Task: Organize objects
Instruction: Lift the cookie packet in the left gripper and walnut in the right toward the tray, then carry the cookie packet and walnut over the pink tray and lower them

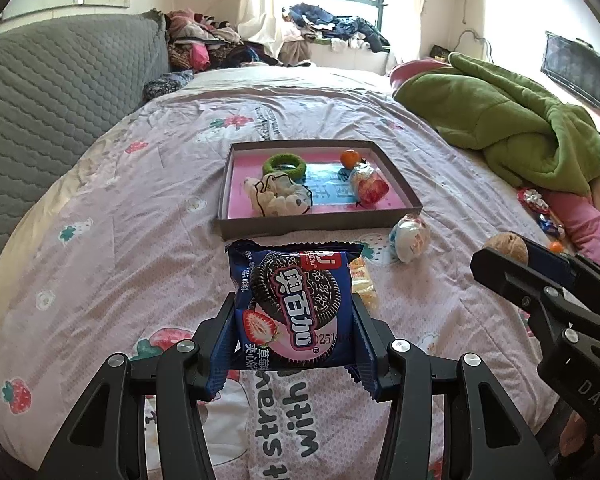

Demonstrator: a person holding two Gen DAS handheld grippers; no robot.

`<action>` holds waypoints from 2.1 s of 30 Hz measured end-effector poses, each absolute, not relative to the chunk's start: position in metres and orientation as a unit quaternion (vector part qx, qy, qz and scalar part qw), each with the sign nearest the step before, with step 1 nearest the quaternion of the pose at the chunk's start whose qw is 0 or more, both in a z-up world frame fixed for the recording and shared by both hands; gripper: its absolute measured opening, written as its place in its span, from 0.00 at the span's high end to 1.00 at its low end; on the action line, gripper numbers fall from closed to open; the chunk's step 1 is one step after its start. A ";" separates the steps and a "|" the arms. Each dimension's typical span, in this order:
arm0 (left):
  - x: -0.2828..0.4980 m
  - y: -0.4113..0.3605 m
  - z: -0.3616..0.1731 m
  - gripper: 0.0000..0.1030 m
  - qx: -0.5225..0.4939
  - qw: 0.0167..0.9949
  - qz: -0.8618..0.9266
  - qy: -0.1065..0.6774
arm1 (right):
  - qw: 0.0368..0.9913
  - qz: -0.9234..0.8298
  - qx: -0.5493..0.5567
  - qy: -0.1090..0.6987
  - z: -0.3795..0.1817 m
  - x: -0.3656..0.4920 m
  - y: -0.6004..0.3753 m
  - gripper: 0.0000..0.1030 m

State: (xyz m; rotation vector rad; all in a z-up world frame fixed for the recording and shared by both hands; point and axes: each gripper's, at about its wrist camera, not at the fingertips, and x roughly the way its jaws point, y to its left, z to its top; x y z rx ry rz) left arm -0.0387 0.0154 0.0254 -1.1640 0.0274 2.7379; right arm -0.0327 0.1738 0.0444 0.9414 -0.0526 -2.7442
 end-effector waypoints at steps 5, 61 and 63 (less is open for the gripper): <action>-0.042 0.015 0.033 0.49 -0.384 0.084 0.920 0.008 | 0.122 -0.941 0.316 -0.017 0.049 -0.037 0.173 0.65; -0.201 0.007 0.047 0.49 -0.385 0.074 0.920 0.018 | 0.129 -0.942 0.310 0.019 0.068 -0.180 0.157 0.65; -0.211 0.006 0.045 0.49 -0.388 0.074 0.918 0.017 | 0.129 -0.941 0.312 0.016 0.067 -0.189 0.156 0.65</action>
